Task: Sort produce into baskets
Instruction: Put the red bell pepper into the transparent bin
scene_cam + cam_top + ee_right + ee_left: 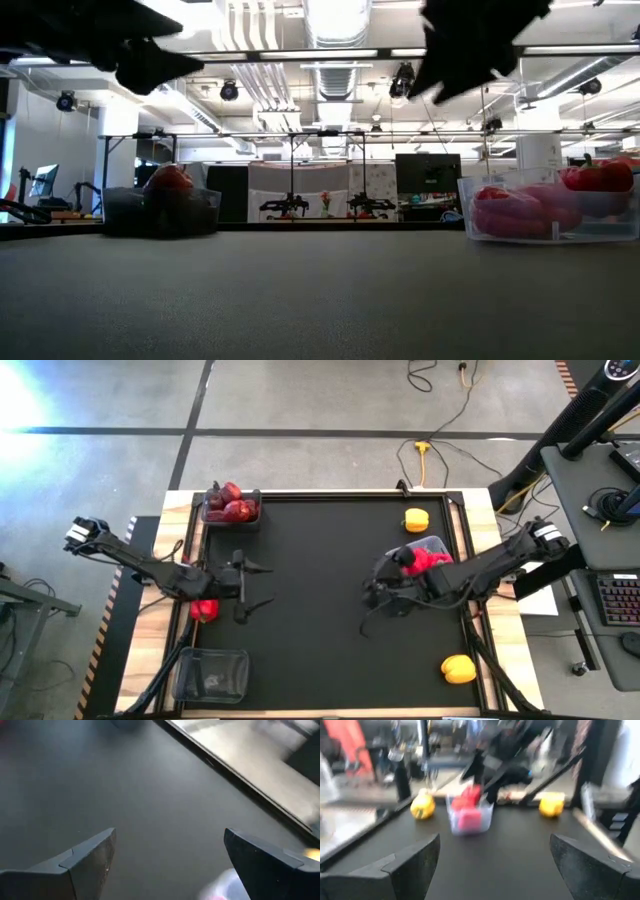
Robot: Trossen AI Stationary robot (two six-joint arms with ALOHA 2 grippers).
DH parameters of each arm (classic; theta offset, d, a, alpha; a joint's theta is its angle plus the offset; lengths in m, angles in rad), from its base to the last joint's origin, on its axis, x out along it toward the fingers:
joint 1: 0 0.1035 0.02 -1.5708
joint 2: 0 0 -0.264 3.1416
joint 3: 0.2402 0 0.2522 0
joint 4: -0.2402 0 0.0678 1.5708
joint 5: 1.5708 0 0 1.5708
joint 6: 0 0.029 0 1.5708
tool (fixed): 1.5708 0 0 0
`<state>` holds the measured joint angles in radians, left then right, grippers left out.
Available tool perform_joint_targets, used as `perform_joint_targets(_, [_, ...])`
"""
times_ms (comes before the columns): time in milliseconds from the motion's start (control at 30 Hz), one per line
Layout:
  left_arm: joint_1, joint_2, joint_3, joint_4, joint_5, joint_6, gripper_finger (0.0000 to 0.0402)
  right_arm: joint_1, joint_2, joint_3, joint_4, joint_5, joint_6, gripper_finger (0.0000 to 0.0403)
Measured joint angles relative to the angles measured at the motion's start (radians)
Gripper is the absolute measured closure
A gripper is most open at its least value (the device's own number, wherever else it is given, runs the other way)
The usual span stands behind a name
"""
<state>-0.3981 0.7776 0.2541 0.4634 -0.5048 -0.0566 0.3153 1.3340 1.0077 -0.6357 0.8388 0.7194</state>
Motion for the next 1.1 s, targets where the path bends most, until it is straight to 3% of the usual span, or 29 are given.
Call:
perform_joint_targets(167, [0.001, 0.033, 0.241, -0.588, -0.012, -0.194, 0.0043, 0.025, 0.007, -0.001, 0.196, 0.001, -0.175, 0.0042])
perform_joint_targets(300, [0.001, 0.127, 0.471, -1.108, -0.023, -0.447, 0.0043, 0.025, 0.011, -0.001, 0.200, 0.001, -0.198, 0.0042])
perform_joint_targets(500, [-0.002, 0.294, 0.664, -1.654, 0.291, -0.875, 0.0043, 0.027, 0.033, -0.012, 0.198, 0.001, -0.202, 0.0042])
perform_joint_targets(633, [-0.003, 0.392, 0.712, -1.819, 0.443, -0.995, 0.0043, 0.027, 0.071, -0.012, 0.199, 0.002, -0.228, 0.0042])
perform_joint_targets(767, [-0.027, 0.463, 0.708, -1.833, 0.615, -1.035, 0.0043, 0.027, 0.114, -0.012, 0.200, 0.002, -0.248, 0.0042])
perform_joint_targets(933, [-0.086, 0.530, 0.664, -1.832, 0.721, -1.174, 0.0043, 0.031, 0.177, -0.013, 0.195, 0.000, -0.256, 0.0042])
perform_joint_targets(1100, [-0.246, 0.557, 0.653, -1.832, 0.792, -1.445, 0.0043, 0.030, 0.226, -0.013, 0.200, 0.006, -0.305, 0.0042])
